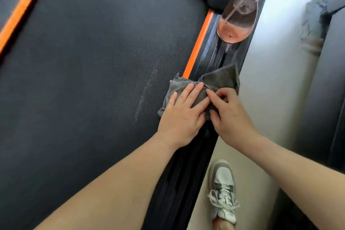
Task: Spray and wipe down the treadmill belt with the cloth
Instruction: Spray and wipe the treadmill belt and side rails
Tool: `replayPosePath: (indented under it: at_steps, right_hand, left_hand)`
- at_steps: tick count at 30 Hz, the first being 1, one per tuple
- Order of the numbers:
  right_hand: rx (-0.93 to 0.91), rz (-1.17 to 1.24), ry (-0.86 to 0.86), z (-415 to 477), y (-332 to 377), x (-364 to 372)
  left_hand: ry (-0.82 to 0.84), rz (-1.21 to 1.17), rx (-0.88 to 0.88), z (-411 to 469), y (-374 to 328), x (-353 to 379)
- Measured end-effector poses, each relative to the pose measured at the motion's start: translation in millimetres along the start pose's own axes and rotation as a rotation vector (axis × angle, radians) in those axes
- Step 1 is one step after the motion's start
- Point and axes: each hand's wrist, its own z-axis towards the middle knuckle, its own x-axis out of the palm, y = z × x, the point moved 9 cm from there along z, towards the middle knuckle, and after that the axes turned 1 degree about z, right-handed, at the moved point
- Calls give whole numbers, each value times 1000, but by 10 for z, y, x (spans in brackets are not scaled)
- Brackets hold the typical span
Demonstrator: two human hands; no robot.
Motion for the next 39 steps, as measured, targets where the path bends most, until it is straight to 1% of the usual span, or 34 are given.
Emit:
replayPosePath:
  at_steps: [2,5,7,12,14,19,20,24,28,30,32,35,36,39]
  right_hand:
    - [-18,2,-2,-243,171,112]
    - [6,-12,-19,-746,409,300]
    - [20,-25,29,-1172,685,563]
    - [34,-5,129,-1903,1031,937]
    - [32,-3,157,-2154,1135,1047]
    - [40,-24,298,-2642,1419,1276]
    - [19,-29,296,-2662,1443,1265]
    - [-185,-117,332,-2461,1348,1115]
    - [-176,-214,239,-1766,998,788]
    - [-120,-251,203,-1452,834,649]
    - [-71,-272,171,-1320,758,602]
    - [42,-235,178,-1498,884,723]
    - [34,-233,195,-1572,1029,776]
    - [-35,-206,379,-1736,1442,1053]
  left_hand:
    - [-8,10,1,-325,4,79]
    - [-16,3,10,-911,-27,235]
    - [7,35,-2,-1450,-4,365]
    - [26,44,-15,-2302,-34,557]
    - [52,50,-28,-2606,-48,622]
    - [121,36,-44,-3224,-65,779]
    - [116,21,-43,-3265,-66,755]
    - [134,11,-22,-3116,-63,708]
    - [5,-35,-73,-2264,-61,483]
    - [-31,-54,-98,-1860,-86,410]
    - [-39,-66,-102,-1686,-107,411]
    - [-72,-127,-104,-1889,-117,424]
    - [-78,-168,-129,-2025,-82,399]
    - [-124,-279,-188,-2487,33,387]
